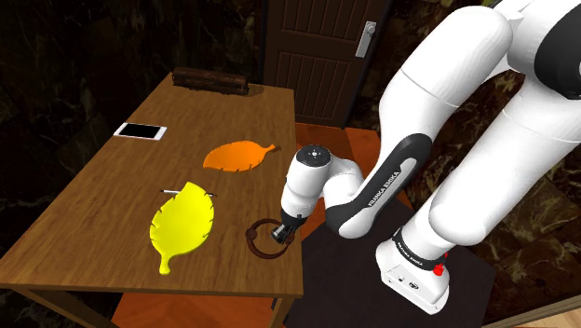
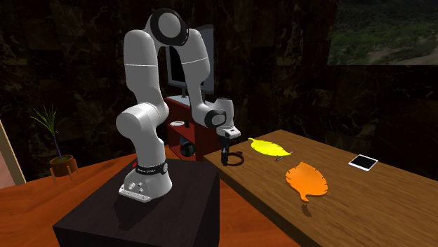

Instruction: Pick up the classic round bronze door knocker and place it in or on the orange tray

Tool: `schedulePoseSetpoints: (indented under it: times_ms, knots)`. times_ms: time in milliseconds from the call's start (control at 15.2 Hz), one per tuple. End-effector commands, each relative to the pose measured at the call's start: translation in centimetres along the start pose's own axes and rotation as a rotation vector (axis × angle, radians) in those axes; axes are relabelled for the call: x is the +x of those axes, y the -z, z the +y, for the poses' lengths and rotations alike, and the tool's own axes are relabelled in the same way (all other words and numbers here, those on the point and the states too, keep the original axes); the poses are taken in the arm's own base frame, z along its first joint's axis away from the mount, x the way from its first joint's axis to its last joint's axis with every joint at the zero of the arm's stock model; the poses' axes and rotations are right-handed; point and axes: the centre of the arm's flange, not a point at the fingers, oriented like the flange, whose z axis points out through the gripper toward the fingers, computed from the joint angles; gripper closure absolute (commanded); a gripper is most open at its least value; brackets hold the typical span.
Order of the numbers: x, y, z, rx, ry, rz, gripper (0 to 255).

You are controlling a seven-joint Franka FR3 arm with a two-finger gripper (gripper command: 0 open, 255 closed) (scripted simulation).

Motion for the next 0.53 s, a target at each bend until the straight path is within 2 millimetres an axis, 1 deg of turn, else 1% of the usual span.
schedulePoseSetpoints:
  times_ms: [0,462]
  knots:
    - [0.0,0.0,0.0,0.0,0.0,0.0,255]
    - [0.1,3.7,0.0,0.0,0.0,0.0,255]
